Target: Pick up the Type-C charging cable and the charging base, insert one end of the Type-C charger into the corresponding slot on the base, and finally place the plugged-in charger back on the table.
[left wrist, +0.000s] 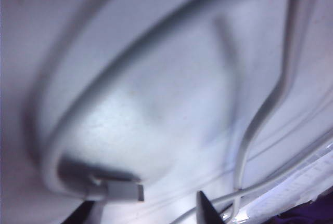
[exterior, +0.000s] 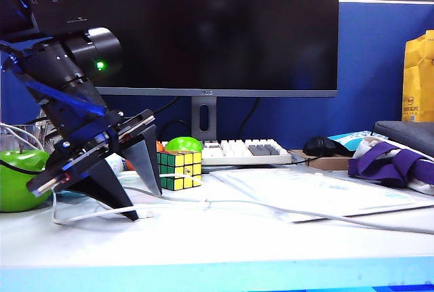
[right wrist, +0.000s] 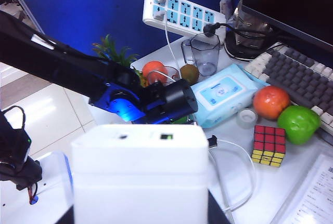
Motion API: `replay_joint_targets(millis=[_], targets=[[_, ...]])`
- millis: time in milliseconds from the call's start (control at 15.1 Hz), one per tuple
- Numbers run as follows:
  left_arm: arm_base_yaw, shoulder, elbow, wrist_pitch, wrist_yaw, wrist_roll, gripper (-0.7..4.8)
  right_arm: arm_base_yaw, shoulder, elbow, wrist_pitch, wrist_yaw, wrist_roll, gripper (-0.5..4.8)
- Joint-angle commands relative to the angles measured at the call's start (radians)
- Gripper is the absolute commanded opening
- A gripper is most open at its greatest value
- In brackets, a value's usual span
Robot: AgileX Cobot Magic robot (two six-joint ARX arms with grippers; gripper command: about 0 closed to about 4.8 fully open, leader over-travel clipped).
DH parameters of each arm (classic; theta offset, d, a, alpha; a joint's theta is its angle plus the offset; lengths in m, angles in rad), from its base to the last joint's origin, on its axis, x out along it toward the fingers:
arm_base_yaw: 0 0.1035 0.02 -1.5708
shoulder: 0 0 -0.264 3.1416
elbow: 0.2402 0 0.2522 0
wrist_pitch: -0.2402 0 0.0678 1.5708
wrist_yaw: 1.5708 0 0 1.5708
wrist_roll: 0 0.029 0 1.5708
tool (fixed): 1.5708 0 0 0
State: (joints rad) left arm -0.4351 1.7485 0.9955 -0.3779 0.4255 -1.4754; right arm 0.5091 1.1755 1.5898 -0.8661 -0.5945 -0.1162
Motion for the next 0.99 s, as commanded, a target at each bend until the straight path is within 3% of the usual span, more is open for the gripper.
replay_joint_targets(millis=[66, 132, 264, 330, 462, 661, 793, 991], targets=[[-0.002, 0.004, 0.000, -0.011, -0.021, -0.008, 1.65, 0.001, -0.011, 0.006, 0.005, -0.003, 0.004, -0.05], [-0.002, 0.003, 0.000, -0.032, -0.021, -0.025, 1.16, 0.001, -0.011, 0.006, 0.005, -0.003, 0.004, -0.05], [-0.002, 0.003, 0.000, -0.033, -0.021, -0.025, 1.16, 0.001, -0.011, 0.006, 0.005, -0.003, 0.004, -0.05], [-0.002, 0.003, 0.000, -0.036, -0.031, -0.041, 0.34, 0.001, -0.011, 0.006, 0.005, -0.003, 0.004, -0.04], [-0.002, 0.003, 0.000, -0.035, -0.041, -0.048, 0.00, 0.001, -0.011, 0.006, 0.005, -0.003, 0.004, -0.05], [-0.002, 0.003, 0.000, -0.028, -0.048, -0.033, -0.07, 0.001, -0.011, 0.006, 0.003, -0.003, 0.004, -0.05], [-0.002, 0.000, 0.000, 0.010, -0.045, 0.026, -0.07, 0.001, -0.011, 0.006, 0.003, -0.003, 0.004, -0.04], [-0.006, -0.024, 0.000, 0.169, -0.039, 0.139, -0.07, 0.001, -0.011, 0.006, 0.003, -0.003, 0.004, -0.05]])
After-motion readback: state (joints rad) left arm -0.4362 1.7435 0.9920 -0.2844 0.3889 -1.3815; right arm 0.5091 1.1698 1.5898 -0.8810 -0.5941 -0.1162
